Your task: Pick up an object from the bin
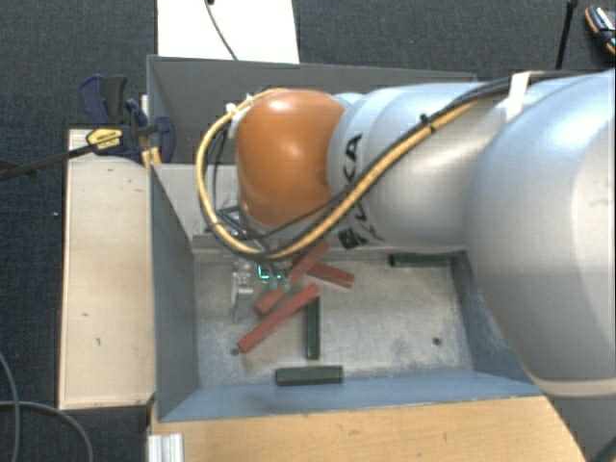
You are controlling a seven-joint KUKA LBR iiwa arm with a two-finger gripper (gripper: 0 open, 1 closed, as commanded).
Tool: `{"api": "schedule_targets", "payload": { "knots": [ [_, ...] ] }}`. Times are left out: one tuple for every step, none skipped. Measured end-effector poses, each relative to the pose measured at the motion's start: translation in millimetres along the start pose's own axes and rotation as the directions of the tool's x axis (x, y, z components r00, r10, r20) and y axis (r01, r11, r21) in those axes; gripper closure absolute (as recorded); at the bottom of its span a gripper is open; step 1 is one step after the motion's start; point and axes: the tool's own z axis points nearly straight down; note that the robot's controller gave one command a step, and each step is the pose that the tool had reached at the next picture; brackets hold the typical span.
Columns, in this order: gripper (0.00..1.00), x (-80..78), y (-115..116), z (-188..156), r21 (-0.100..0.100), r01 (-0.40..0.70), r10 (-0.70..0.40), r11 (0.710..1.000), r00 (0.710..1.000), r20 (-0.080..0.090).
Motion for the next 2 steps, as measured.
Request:
{"api": "schedule_targets", "payload": {
  "knots": [
    [0.0,-2.3,-1.1,-4.7,-0.002,-0.006,0.006,1.0,1.0,0.008],
    [0.0,-0.5,-24.0,37.0,-0.001,0.256,-0.256,0.967,0.966,0.015]
  ]
}}
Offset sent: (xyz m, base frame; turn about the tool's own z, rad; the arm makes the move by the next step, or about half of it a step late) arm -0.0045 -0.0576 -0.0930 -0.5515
